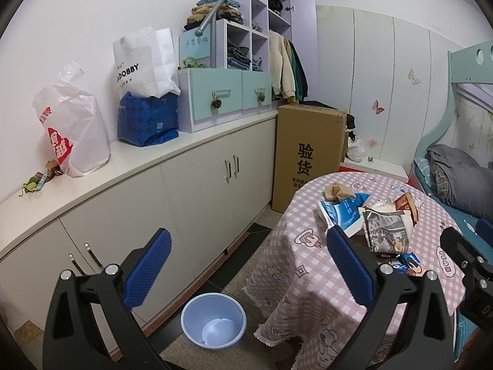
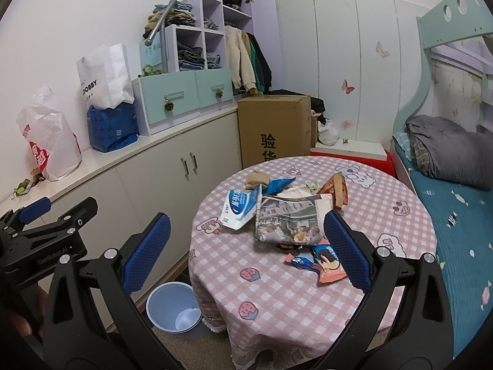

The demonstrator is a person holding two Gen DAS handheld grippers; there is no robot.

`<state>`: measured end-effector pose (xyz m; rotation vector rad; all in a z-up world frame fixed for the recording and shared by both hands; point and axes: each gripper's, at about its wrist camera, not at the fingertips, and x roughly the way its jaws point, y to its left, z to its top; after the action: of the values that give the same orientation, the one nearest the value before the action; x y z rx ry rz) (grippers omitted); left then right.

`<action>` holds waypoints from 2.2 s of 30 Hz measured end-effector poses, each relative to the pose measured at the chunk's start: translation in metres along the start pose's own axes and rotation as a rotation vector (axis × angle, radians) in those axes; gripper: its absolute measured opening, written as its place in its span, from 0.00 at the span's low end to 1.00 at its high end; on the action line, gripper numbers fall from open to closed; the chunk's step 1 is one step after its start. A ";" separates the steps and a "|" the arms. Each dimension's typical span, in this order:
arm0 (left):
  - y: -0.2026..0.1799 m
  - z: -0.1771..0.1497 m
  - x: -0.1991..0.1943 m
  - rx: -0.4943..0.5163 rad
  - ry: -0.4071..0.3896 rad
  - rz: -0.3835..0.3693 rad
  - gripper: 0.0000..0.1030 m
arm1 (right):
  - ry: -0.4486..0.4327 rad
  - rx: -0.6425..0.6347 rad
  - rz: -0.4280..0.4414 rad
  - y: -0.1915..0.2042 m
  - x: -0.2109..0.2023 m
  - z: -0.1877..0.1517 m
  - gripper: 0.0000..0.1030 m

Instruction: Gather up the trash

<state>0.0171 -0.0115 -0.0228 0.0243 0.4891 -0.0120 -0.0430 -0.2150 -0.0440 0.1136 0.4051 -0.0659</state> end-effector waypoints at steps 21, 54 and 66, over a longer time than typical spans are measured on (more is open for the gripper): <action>-0.095 -0.020 0.138 0.041 0.228 -0.183 0.95 | 0.187 0.217 -0.148 -0.126 0.103 -0.036 0.94; -0.171 -0.037 0.176 -0.006 0.355 -0.435 0.68 | 0.366 0.142 -0.143 -0.161 0.134 -0.075 0.05; -0.172 -0.040 0.175 -0.016 0.361 -0.435 0.54 | 0.312 0.187 -0.112 -0.168 0.116 -0.063 0.64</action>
<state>0.1494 -0.1837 -0.1438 -0.0980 0.8477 -0.4363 0.0246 -0.3789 -0.1635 0.2876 0.7166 -0.1981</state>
